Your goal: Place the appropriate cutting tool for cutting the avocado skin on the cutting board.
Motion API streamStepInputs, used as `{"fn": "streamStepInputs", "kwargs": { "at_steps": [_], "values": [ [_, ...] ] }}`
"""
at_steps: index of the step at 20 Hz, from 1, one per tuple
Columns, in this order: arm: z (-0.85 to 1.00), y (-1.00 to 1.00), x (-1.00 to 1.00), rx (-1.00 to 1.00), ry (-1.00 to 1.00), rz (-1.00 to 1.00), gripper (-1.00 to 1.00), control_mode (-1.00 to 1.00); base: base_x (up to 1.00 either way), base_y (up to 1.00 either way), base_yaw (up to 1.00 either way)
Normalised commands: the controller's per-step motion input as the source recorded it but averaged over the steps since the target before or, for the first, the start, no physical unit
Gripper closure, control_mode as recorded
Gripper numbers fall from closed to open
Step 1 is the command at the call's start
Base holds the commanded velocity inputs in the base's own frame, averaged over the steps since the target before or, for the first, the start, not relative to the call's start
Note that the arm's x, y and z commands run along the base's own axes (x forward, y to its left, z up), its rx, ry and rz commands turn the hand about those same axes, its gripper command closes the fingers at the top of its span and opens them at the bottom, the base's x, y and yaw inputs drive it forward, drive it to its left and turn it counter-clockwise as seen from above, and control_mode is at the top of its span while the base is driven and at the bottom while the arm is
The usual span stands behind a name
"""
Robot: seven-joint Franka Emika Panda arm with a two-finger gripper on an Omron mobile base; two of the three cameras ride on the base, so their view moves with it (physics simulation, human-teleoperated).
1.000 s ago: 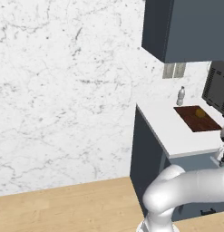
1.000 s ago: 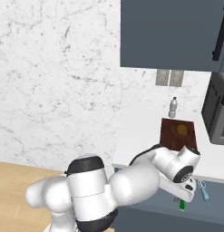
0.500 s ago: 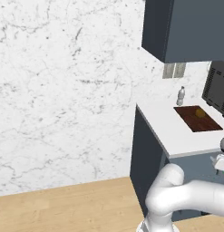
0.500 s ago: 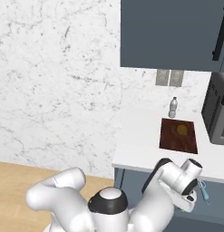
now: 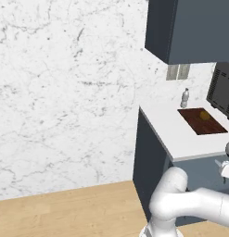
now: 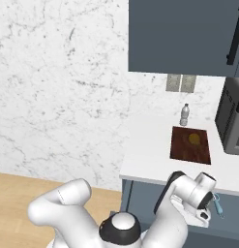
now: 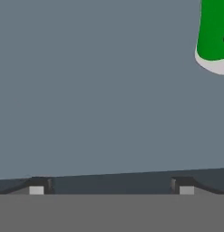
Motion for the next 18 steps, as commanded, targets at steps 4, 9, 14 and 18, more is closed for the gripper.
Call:
{"fn": "streamStepInputs", "kwargs": {
  "at_steps": [4,9,14,18],
  "values": [
    [0.00,0.00,-0.35,0.00,0.16,0.00,-1.00,-1.00,0.00,0.00,0.00],
    [0.00,0.00,-0.47,0.00,0.16,0.00,-1.00,-1.00,0.00,0.00,0.00],
    [0.00,0.00,-0.56,0.00,0.16,0.00,-1.00,-1.00,0.00,0.00,0.00],
    [0.00,0.00,-0.57,0.00,0.16,0.00,-1.00,-1.00,0.00,0.00,0.00]
  ]
}}
